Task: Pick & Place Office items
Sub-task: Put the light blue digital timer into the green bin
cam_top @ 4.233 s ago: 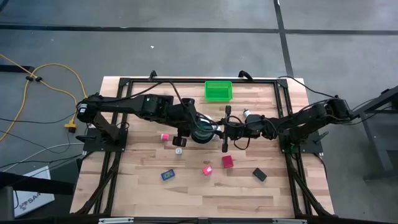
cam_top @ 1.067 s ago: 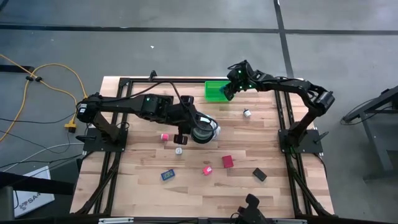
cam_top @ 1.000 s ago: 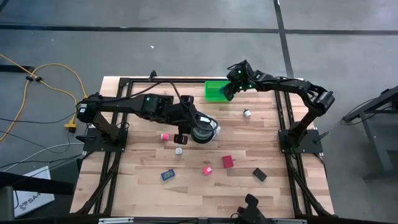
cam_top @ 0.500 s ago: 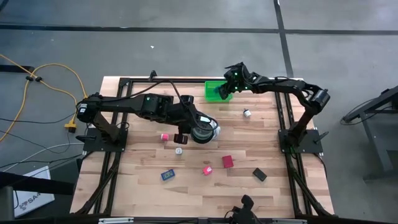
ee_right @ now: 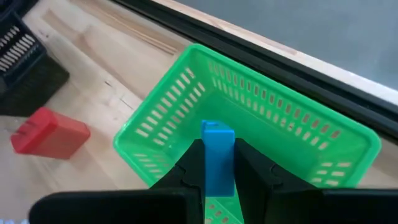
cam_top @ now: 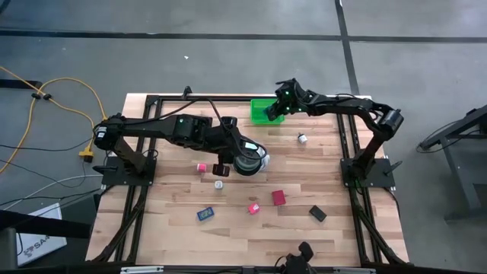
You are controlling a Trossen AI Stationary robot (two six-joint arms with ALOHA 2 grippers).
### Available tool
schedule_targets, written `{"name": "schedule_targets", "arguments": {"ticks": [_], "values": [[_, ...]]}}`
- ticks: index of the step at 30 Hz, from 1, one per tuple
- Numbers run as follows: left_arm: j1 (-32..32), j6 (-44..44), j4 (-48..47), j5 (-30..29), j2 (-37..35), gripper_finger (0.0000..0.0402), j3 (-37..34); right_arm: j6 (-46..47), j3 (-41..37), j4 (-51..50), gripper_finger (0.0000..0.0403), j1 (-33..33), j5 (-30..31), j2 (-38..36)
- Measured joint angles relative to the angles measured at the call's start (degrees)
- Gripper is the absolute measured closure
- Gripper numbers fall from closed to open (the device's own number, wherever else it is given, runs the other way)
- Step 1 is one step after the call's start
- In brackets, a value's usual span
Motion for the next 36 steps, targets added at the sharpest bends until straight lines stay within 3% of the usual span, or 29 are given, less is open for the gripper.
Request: {"name": "schedule_targets", "arguments": {"ticks": [8, 36], "values": [[0.0, 0.0, 0.0, 0.0, 0.0, 0.0246, 0.0, 4.1, 0.0, -2.3, 0.0358, -0.2, 3.1, 0.0], [0.0, -0.5, 0.0, 0.2, 0.0, 0.0246, 0.0, 5.1, 0.0, 0.0, 0.0351, -0.2, 3.0, 3.0]]}}
